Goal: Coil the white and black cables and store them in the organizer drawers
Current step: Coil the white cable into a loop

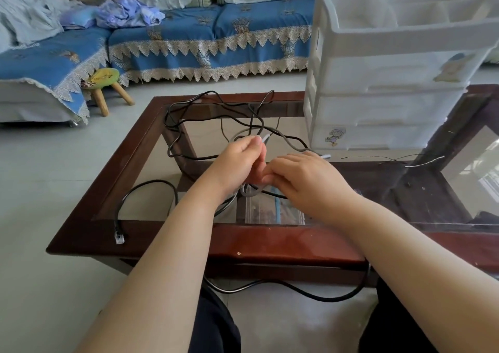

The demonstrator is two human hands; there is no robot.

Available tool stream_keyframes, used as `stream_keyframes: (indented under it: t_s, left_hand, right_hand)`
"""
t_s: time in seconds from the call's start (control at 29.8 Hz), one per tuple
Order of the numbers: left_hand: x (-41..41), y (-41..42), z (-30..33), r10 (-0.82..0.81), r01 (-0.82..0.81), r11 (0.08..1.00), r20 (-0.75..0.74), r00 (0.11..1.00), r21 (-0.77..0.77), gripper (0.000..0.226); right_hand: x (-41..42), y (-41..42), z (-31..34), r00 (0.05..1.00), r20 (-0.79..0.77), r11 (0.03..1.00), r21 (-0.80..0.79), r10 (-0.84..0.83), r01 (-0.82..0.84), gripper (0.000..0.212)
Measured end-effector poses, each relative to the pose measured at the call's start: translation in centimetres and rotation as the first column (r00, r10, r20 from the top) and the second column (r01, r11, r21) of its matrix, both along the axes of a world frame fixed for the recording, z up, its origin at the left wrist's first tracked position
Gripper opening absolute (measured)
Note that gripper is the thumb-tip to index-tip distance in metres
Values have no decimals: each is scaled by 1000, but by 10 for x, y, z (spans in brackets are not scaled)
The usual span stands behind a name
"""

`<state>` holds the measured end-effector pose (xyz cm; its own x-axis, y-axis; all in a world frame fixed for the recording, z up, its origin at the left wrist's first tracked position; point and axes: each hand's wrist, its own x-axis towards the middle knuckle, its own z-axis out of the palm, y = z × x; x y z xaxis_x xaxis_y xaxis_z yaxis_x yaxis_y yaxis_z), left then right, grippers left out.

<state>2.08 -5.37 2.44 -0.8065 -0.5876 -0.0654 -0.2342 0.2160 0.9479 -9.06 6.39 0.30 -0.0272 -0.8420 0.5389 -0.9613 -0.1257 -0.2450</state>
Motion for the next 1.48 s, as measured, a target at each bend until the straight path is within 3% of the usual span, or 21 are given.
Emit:
stream_keyframes:
  t_s: [0.13, 0.3, 0.5, 0.64, 0.74, 0.87, 1.01, 1.07, 1.14, 1.21, 1.27, 1.37, 1.48]
  left_hand:
    - [-2, 3, -3, -86, 83, 975, 8, 996, 207, 37]
    - [-10, 14, -5, -266, 231, 920, 70, 961, 318, 48]
    - [-12, 10, 0, -260, 264, 773, -91, 961, 576, 44]
    - [-8, 11, 4, -173, 266, 721, -207, 963, 639, 46]
    - [-8, 11, 4, -118, 250, 697, -237, 964, 672, 46]
    - [-9, 10, 4, -93, 268, 709, -290, 953, 652, 44]
    - [-5, 8, 6, -83, 306, 693, -349, 933, 653, 45]
    - [-1, 2, 9, -25, 327, 649, -410, 912, 687, 47]
    - [2, -3, 11, 10, 333, 642, -442, 897, 691, 46]
    - [3, -4, 10, 4, 335, 643, -440, 898, 689, 45]
    - [2, -1, 7, -32, 368, 605, -440, 897, 706, 43]
    - [-2, 5, 5, -68, 402, 579, -449, 891, 710, 35]
    - [-6, 11, 7, -25, 395, 592, -474, 880, 703, 34]
  right_hand:
    - [-6, 2, 4, 987, 149, 998, -16, -52, 55, 36]
    - [-11, 4, 7, 969, 152, 978, -45, -192, 201, 50]
    - [-41, 9, 15, 884, 384, 964, 82, -266, 255, 31]
    - [-58, 17, 19, 779, 553, 954, 211, -296, 213, 45]
    - [-61, 20, 27, 719, 631, 956, 151, -290, 253, 47]
    - [-52, 27, 36, 744, 575, 917, 29, -340, 397, 52]
    - [-49, 38, 39, 740, 546, 912, 123, -392, 392, 67]
    - [-58, 46, 43, 678, 669, 952, 179, -304, 249, 57]
    - [-69, 49, 44, 526, 833, 982, 108, -174, 153, 31]
    - [-75, 48, 42, 408, 906, 977, 21, -108, 211, 15]
    - [-76, 44, 35, 514, 815, 929, 79, -268, 361, 17]
    - [-70, 38, 22, 662, 473, 808, 239, -581, 539, 18]
    - [-55, 30, 12, 725, 221, 752, 308, -652, 582, 22]
